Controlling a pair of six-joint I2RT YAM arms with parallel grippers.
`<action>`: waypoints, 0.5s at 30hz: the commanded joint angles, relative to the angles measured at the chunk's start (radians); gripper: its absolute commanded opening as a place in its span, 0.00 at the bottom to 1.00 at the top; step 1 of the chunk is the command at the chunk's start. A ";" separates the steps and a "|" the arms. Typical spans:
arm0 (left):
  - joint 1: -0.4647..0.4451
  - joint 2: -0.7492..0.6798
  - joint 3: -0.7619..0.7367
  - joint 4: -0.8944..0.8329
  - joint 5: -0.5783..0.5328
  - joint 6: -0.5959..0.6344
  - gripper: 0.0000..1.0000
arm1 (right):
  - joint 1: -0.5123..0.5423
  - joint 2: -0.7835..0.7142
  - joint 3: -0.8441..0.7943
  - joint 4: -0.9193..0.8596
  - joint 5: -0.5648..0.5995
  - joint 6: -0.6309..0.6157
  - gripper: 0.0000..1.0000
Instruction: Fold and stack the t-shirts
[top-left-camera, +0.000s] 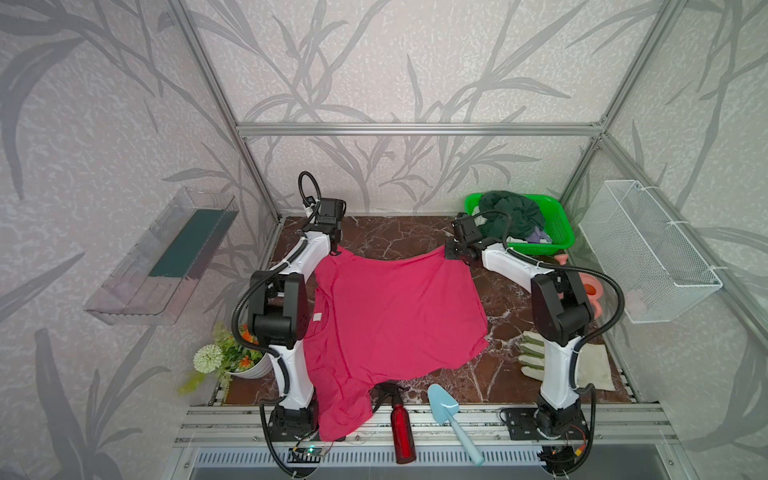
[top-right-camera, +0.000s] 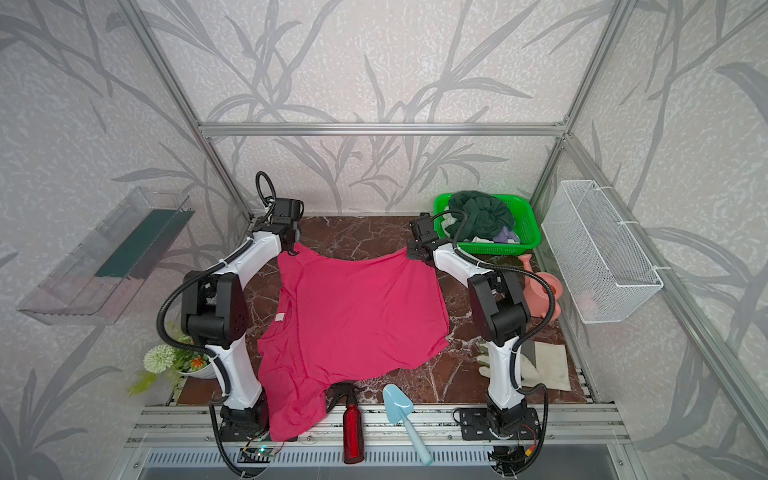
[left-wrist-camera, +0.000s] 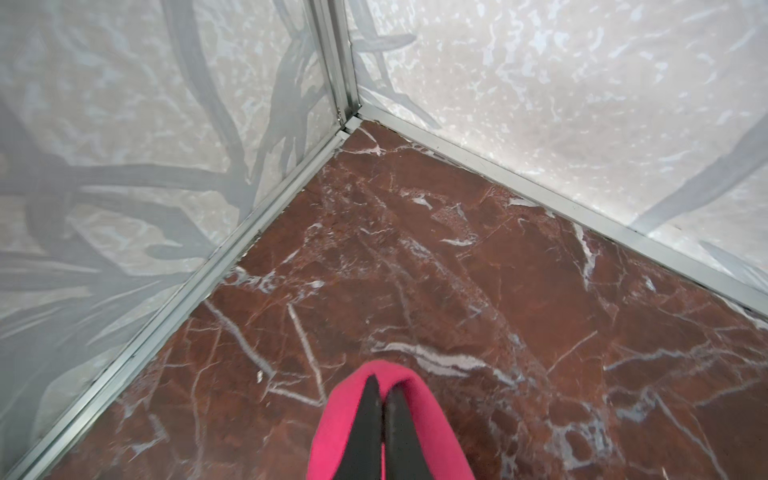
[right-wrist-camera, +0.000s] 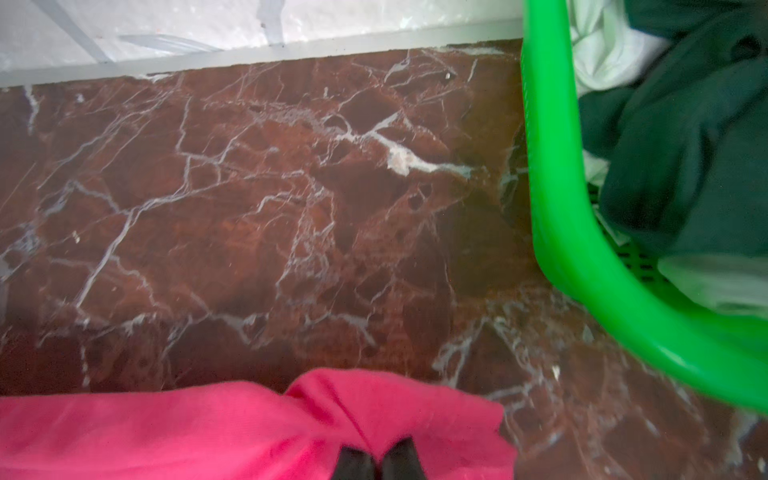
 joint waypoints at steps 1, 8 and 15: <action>0.016 0.130 0.205 -0.121 0.014 -0.037 0.03 | -0.033 0.108 0.192 -0.099 0.035 -0.007 0.00; 0.023 0.276 0.504 -0.257 0.179 0.065 0.25 | -0.049 0.156 0.351 -0.164 -0.017 -0.057 0.50; 0.020 0.106 0.197 -0.282 0.401 0.005 0.26 | 0.002 -0.095 0.051 -0.171 0.030 -0.094 0.80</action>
